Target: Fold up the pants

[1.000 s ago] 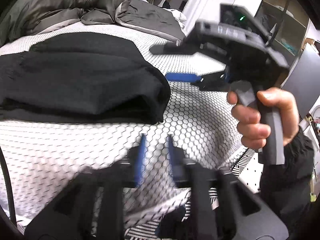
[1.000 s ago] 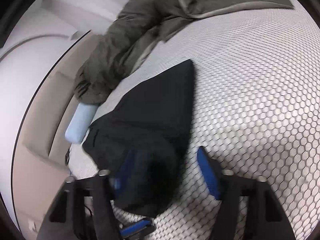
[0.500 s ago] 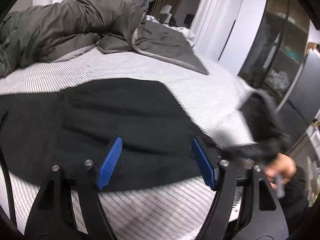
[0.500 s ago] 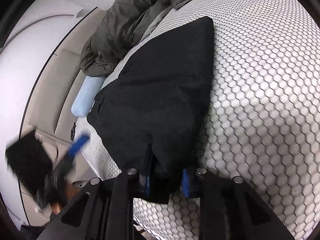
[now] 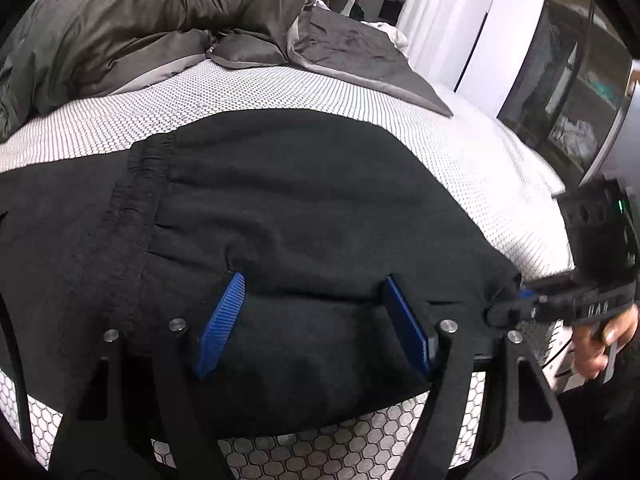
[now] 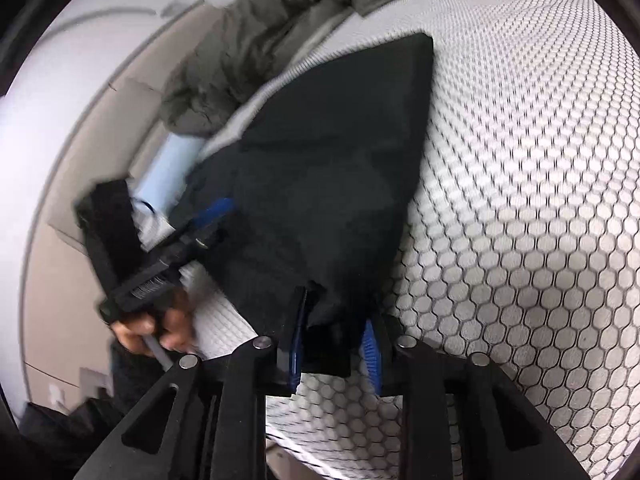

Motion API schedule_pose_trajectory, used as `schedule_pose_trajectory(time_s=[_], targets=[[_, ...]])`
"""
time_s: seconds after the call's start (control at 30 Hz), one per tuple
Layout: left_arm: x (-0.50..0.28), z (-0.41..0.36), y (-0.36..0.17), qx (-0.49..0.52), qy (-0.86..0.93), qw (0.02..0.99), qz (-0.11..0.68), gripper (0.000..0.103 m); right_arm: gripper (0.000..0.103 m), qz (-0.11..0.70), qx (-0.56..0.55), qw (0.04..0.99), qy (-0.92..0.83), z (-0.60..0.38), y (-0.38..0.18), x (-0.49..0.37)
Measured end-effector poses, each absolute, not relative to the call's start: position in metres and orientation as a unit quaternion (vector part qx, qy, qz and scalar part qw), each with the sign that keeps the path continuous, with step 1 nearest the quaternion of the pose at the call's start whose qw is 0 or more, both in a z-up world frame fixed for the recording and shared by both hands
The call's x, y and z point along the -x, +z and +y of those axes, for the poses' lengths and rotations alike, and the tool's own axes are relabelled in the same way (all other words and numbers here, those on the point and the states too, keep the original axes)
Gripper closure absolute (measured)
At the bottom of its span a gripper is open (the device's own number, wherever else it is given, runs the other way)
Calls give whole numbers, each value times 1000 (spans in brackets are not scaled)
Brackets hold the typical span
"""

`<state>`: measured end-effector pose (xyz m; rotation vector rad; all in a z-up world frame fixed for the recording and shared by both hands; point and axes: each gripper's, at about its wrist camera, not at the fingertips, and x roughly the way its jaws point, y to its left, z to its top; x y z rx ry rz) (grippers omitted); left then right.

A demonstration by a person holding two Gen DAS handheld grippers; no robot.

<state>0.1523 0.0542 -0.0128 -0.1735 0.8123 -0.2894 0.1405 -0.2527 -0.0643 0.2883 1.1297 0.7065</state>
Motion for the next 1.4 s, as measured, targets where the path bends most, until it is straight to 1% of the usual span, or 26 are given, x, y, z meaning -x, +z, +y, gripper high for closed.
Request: schedule_pose_trajectory(time_s=[0.03, 0.17, 0.23, 0.37, 0.47, 0.53, 0.6, 0.67, 0.73, 0.77, 0.8, 0.87, 0.93, 1.0, 1.07, 1.1, 1.13, 1.17, 1.27, 1.33, 1.37, 1.4], targets=[[-152, 56, -12, 90, -142, 904, 394, 33, 85, 521, -130, 776, 331, -252, -63, -137], [-148, 60, 0, 101, -145, 908, 379, 33, 85, 511, -92, 786, 335, -259, -51, -123], [-147, 57, 5, 87, -145, 909, 381, 31, 78, 497, -96, 799, 325, -265, -42, -123], [-148, 49, 2, 44, -130, 911, 389, 31, 78, 423, -87, 859, 275, -268, -12, -121], [-152, 49, 1, 59, -142, 911, 383, 31, 78, 362, -73, 892, 260, -241, 5, -117], [-157, 48, -3, 44, -151, 908, 388, 30, 78, 351, -50, 900, 254, -215, 2, -119], [-160, 50, -8, 38, -165, 903, 394, 30, 78, 377, -30, 889, 258, -186, -17, -131], [-162, 60, -16, 43, -187, 893, 407, 33, 78, 417, -8, 869, 264, -161, -39, -146], [-161, 73, -22, 54, -207, 884, 415, 47, 78, 425, 62, 868, 250, -142, -54, -148], [-159, 79, -24, 56, -211, 883, 416, 51, 78, 412, 87, 874, 243, -144, -54, -145], [-156, 86, -25, 57, -214, 881, 418, 51, 78, 411, 91, 877, 230, -150, -53, -145], [-147, 97, -26, 46, -209, 880, 424, 51, 78, 410, 82, 889, 188, -176, -47, -147], [-137, 104, -24, 33, -195, 883, 425, 50, 78, 421, 32, 885, 194, -205, -45, -149], [-128, 112, -13, 41, -195, 888, 414, 50, 78, 413, 13, 889, 195, -210, -38, -147], [-119, 119, 1, 57, -195, 901, 384, 40, 77, 395, 27, 896, 200, -197, -30, -143], [-119, 121, 7, 61, -193, 908, 366, 29, 76, 389, 28, 897, 209, -181, -25, -144], [-124, 119, 12, 59, -187, 916, 351, 25, 75, 386, 25, 895, 222, -170, -23, -144], [-132, 117, 13, 56, -183, 917, 351, 25, 74, 385, 27, 893, 232, -159, -21, -142], [-168, 107, -1, 51, -181, 904, 384, 25, 74, 396, 51, 883, 249, -119, -29, -152], [-188, 101, -20, 39, -181, 887, 423, 28, 74, 420, 53, 873, 244, -110, -40, -165], [-191, 103, -24, 32, -183, 885, 426, 30, 74, 433, 51, 867, 239, -108, -47, -172], [-190, 106, -25, 30, -187, 885, 425, 35, 74, 442, 52, 865, 232, -111, -51, -176]])
